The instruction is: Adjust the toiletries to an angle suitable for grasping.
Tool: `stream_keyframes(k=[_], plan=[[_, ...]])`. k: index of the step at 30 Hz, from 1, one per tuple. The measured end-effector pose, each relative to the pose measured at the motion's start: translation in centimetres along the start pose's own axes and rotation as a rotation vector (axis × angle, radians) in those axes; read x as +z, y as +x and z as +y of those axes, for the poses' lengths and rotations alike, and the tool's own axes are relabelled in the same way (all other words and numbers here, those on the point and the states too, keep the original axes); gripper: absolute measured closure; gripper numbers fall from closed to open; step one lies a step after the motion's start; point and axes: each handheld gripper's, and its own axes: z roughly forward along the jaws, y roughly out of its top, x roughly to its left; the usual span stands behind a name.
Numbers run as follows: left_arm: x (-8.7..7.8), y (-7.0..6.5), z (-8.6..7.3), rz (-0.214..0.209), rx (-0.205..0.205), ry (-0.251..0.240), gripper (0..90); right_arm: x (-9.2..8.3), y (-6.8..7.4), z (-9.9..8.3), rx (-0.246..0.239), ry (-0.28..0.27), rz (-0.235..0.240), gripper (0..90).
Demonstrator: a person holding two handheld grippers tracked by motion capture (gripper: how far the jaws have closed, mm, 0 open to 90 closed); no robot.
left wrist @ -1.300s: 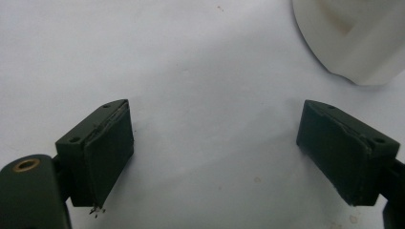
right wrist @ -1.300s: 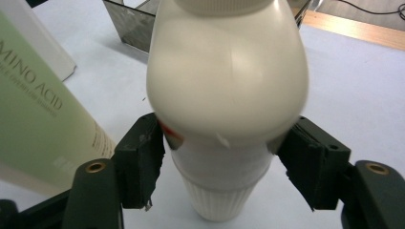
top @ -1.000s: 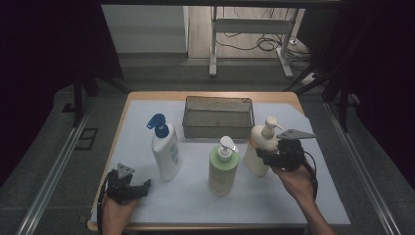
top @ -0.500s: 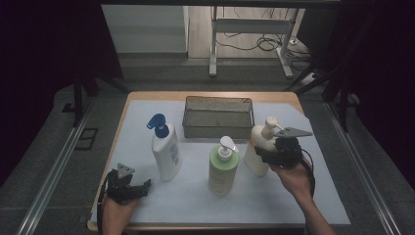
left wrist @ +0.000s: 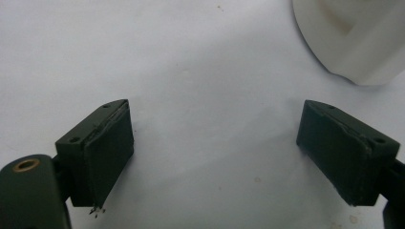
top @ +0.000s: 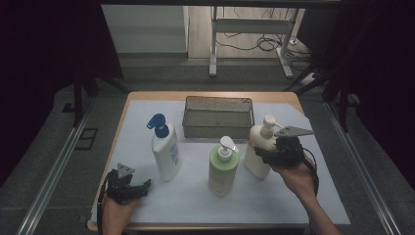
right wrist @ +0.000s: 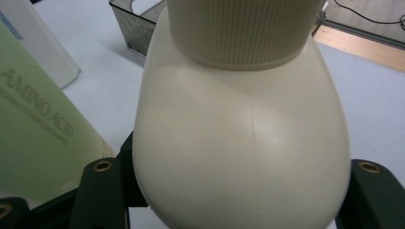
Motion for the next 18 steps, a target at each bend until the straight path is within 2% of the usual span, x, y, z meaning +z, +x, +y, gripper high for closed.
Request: stream_keyframes(k=[4,18], plan=[[0.0,0.0,0.0,0.0,0.0,0.0,12.2,-0.5,0.0,0.7,-0.005,-0.009,0.018,37.3],[0.0,0.0,0.0,-0.001,0.0,0.003,12.2,-2.1,0.2,3.8,-0.03,-0.045,0.038,37.3]])
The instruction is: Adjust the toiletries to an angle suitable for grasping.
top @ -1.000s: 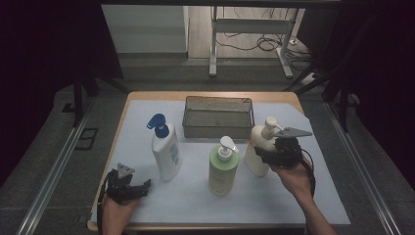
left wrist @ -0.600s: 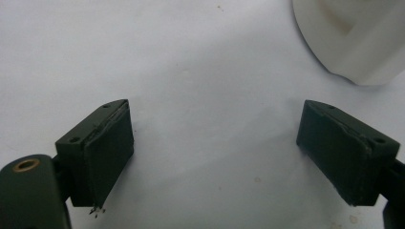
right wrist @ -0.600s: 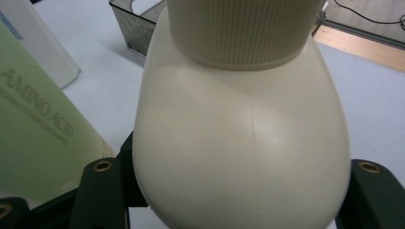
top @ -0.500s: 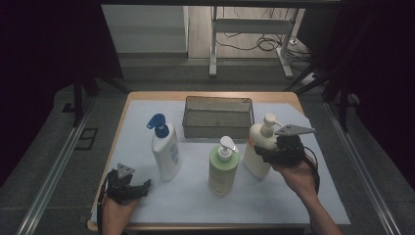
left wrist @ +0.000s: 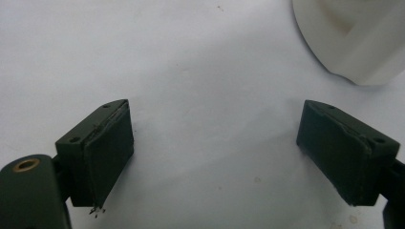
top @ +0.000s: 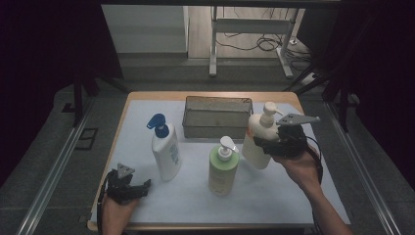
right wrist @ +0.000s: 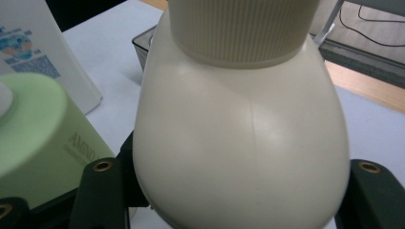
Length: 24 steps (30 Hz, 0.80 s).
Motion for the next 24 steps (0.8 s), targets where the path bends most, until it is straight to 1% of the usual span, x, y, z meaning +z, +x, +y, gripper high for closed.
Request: stream_keyframes(k=[3,7,12,18,24], plan=[[0.0,0.0,0.0,0.0,0.0,0.0,12.2,-0.2,0.1,0.6,0.0,-0.009,0.001,37.4],[0.0,0.0,0.0,0.0,0.001,0.0,12.2,-0.1,0.1,1.6,-0.026,-0.02,-0.005,37.4],[0.0,0.0,0.0,0.0,0.0,-0.001,12.2,0.2,0.0,2.3,-0.023,-0.026,-0.011,37.4],[0.0,0.0,0.0,0.0,0.0,-0.002,12.2,0.7,0.0,3.6,-0.018,-0.043,-0.005,37.5],[0.0,0.0,0.0,0.0,-0.001,-0.002,12.2,1.7,0.2,5.0,-0.019,-0.052,0.003,37.5]])
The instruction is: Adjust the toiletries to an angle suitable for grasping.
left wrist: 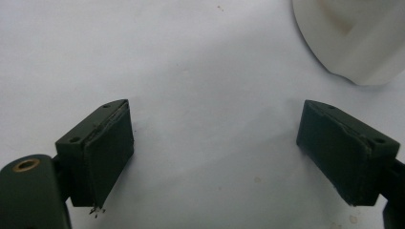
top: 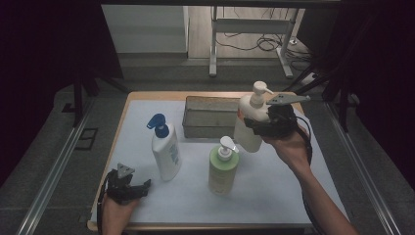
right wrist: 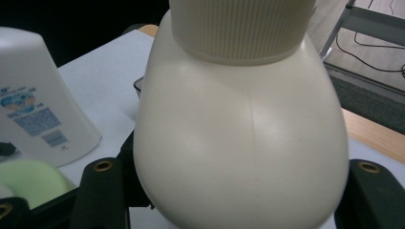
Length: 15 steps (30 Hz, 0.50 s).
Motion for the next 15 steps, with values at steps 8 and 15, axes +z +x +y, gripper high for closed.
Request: stream_keyframes(k=[8,15], plan=[[0.0,0.0,0.0,0.0,-0.001,-0.001,12.2,1.9,0.2,1.4,0.0,-0.003,-0.007,37.5],[0.0,0.0,0.0,0.001,0.001,-0.001,12.2,3.4,0.0,2.2,0.01,-0.005,-0.016,37.5]])
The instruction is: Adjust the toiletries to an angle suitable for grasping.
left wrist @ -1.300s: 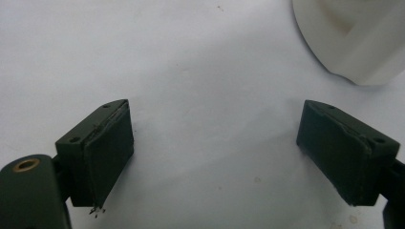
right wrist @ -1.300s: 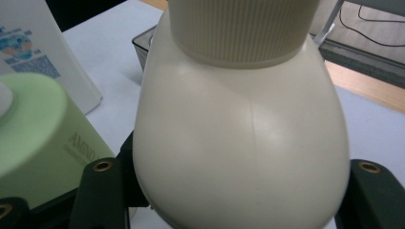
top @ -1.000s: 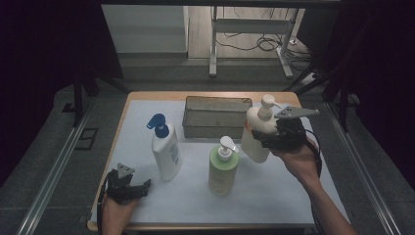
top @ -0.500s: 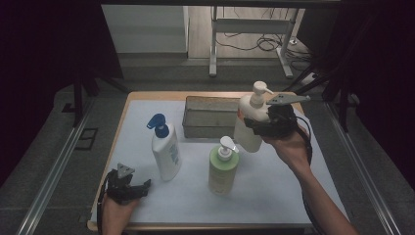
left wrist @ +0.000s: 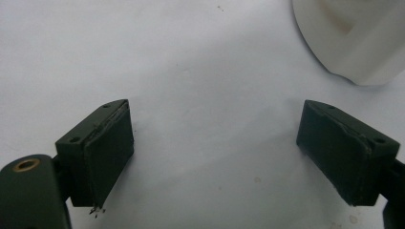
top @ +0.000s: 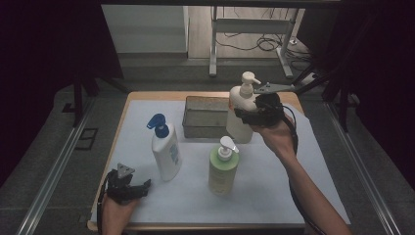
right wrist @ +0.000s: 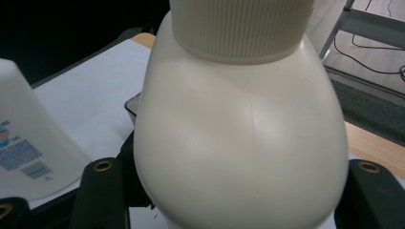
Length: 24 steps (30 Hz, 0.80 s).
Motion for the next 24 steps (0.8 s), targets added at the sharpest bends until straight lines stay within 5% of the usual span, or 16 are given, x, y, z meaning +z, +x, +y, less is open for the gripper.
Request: stream_keyframes(k=[24], plan=[[0.0,0.0,0.0,0.0,0.0,-0.001,12.2,4.6,-0.2,2.1,0.04,-0.023,-0.023,37.5]])
